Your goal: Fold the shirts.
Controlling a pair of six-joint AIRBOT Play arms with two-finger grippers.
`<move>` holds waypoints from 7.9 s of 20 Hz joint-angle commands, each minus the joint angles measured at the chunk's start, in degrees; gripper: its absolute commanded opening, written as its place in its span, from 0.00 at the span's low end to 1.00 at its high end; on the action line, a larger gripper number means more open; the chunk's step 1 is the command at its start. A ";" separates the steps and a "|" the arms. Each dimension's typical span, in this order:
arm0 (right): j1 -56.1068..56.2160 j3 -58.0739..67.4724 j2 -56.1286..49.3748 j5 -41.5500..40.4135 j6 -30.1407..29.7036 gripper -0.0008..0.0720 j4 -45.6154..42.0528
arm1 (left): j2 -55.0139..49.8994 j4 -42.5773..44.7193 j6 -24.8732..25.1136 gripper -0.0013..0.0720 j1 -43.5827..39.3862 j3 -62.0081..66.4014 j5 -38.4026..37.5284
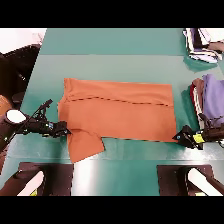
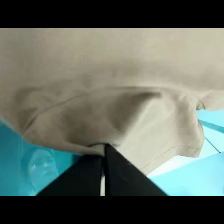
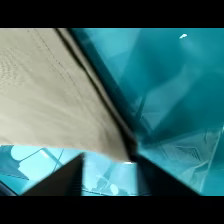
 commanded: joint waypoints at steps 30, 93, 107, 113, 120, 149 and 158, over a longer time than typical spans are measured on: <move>12.52 30.58 -5.18 4.70 -3.34 0.02 0.11 | -0.87 6.91 0.68 0.05 0.02 13.66 7.69; 68.76 67.63 -29.00 -13.53 -18.12 0.03 28.22 | -21.00 20.24 -8.85 0.05 -12.39 50.60 9.94; 60.22 60.46 -35.10 -3.74 -12.44 0.66 16.04 | -8.96 23.69 -6.93 0.05 -2.78 50.53 0.72; 43.76 40.74 -28.30 -9.86 -11.50 0.84 14.75 | -8.96 21.03 -6.93 0.05 -2.78 50.53 1.03; 46.58 42.80 -37.92 -12.57 -11.54 0.83 21.62 | -9.20 19.61 -6.93 0.05 -3.23 50.53 1.05; -1.40 75.67 -33.18 -10.56 -11.65 0.03 21.75 | -12.09 16.15 -6.97 0.05 -21.59 50.47 12.96; -10.03 81.42 -33.22 -13.42 -11.67 0.03 25.70 | -12.55 16.13 -6.97 0.05 -23.37 50.49 14.91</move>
